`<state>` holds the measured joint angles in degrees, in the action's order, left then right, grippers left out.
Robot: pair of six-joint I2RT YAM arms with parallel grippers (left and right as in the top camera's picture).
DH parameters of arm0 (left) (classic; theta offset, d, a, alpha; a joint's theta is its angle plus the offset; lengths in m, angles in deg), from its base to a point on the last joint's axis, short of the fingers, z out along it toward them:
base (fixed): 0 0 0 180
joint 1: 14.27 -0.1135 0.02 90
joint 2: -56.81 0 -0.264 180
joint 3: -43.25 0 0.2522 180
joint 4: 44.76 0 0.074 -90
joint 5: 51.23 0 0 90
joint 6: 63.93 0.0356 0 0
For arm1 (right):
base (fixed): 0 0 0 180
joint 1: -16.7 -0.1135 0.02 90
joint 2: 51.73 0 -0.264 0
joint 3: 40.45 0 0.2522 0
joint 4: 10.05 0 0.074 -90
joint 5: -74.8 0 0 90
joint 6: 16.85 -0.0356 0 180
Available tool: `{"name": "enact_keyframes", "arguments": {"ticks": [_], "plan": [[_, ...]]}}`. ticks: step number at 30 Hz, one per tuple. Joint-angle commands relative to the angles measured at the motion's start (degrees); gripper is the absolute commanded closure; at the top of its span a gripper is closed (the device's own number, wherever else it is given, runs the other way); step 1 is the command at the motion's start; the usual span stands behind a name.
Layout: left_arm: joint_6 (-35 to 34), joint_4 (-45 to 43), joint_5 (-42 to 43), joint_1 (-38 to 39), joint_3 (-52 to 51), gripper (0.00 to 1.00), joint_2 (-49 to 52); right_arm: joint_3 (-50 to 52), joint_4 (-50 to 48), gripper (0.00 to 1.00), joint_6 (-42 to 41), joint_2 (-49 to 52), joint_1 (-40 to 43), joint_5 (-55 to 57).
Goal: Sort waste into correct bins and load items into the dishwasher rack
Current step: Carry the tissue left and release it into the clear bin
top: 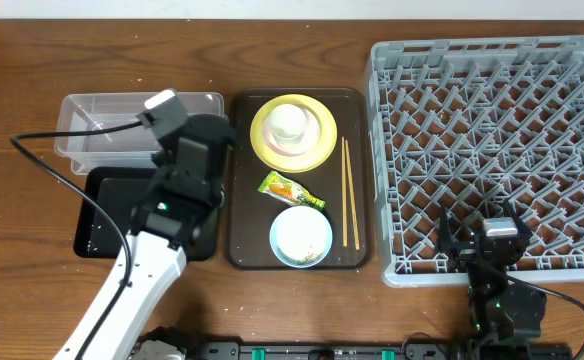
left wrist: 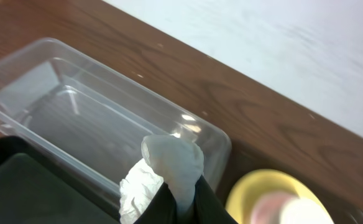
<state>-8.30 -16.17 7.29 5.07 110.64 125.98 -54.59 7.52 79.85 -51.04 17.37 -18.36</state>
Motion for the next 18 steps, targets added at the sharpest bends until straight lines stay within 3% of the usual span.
{"name": "enact_keyframes", "arguments": {"ticks": [1,6,10,14,18], "plan": [[0.9,-2.1,-1.5,-3.6,0.9,0.91,3.1,0.1,0.2,0.01,0.2,-0.3,0.1,-0.1],[1.7,-8.3,1.1,-8.4,0.9,0.90,8.7,0.1,0.2,0.01,0.2,-0.3,0.1,-0.1],[8.3,-14.0,14.4,-12.4,0.9,0.90,13.0,0.1,0.2,0.01,0.2,-0.3,0.1,-0.1],[8.4,-12.2,20.7,-16.2,3.1,0.90,16.4,0.1,0.2,0.01,0.2,-0.3,0.1,-0.1],[8.4,-4.6,27.7,-20.5,8.8,0.90,20.5,0.1,0.2,0.01,0.2,-0.3,0.1,-0.1]]}}
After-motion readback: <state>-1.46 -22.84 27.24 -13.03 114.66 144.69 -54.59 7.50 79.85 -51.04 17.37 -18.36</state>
